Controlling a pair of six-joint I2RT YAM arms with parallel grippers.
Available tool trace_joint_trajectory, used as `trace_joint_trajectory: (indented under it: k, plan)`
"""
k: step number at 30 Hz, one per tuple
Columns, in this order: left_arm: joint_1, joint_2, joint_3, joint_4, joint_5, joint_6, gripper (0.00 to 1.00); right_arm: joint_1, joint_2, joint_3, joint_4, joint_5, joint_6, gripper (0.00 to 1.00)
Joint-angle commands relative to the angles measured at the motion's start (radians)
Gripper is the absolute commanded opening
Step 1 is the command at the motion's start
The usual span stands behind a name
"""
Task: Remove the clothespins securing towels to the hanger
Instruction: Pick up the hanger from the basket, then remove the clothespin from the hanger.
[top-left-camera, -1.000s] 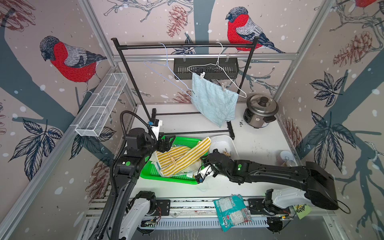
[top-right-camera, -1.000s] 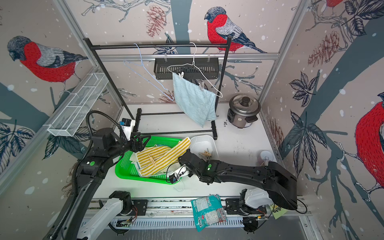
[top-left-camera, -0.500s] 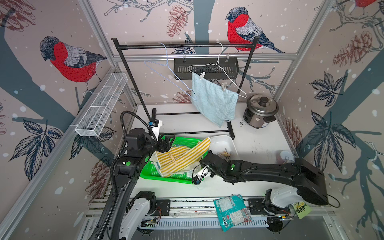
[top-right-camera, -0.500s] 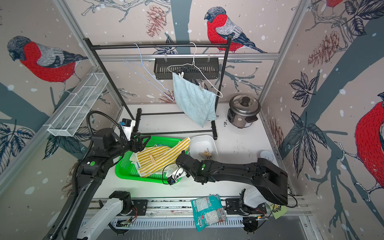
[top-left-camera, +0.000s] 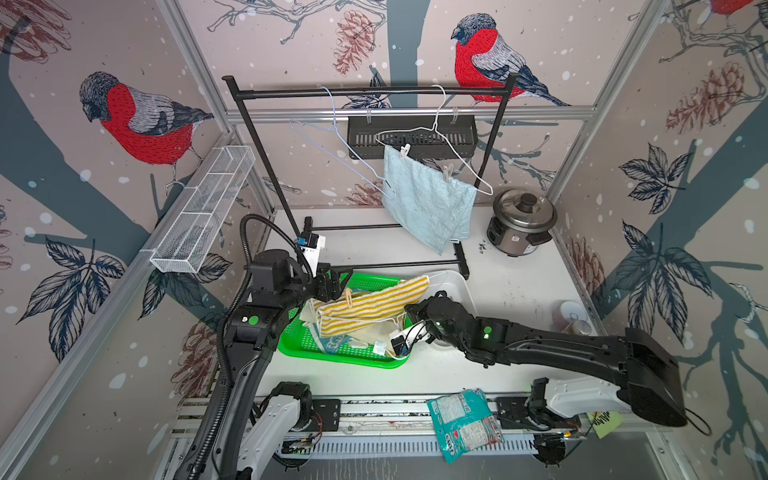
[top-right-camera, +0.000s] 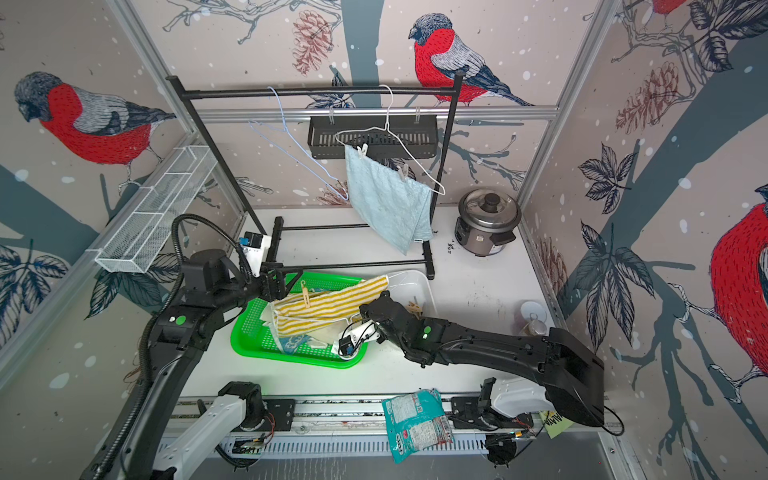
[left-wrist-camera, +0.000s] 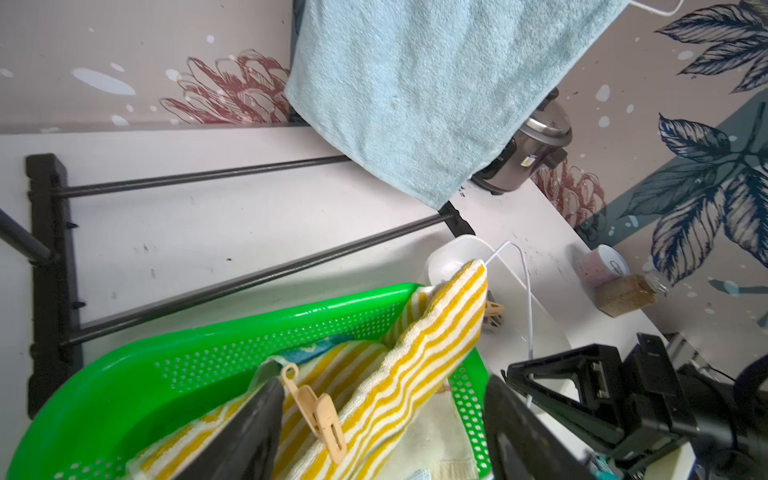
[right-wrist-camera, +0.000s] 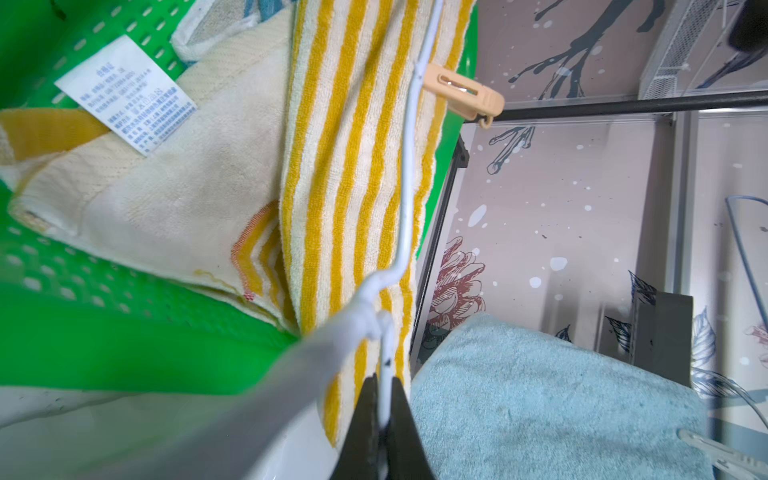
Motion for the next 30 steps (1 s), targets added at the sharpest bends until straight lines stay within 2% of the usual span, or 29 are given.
trace_joint_trajectory:
  k: [1,4,8,12,18,21,26,30]
  plan:
    - [0.003,0.005,-0.031,-0.08,0.121,-0.03,0.78,0.001,-0.057,-0.046,0.09,0.022,-0.038,0.0]
    - [0.007,0.008,-0.063,-0.071,0.161,-0.064,0.8,0.005,-0.103,-0.101,0.147,0.046,-0.074,0.0]
    - [0.01,0.022,-0.081,-0.034,0.186,-0.09,0.81,0.01,-0.131,-0.122,0.134,0.063,-0.08,0.0]
    - [0.01,0.07,-0.074,-0.044,0.146,-0.093,0.83,0.023,-0.152,-0.13,0.155,0.068,-0.078,0.0]
    - [0.01,0.133,-0.05,-0.013,0.148,-0.056,0.82,0.029,-0.173,-0.129,0.15,0.052,-0.049,0.0]
    - [0.01,0.128,-0.057,0.045,0.203,0.042,0.82,0.029,-0.176,-0.124,0.139,0.042,-0.028,0.0]
    - [0.01,0.07,-0.115,0.086,0.173,0.218,0.8,0.02,-0.181,-0.121,0.127,0.033,-0.016,0.0]
    - [0.01,-0.037,-0.189,0.152,0.195,0.355,0.8,0.018,-0.182,-0.12,0.122,0.029,-0.01,0.0]
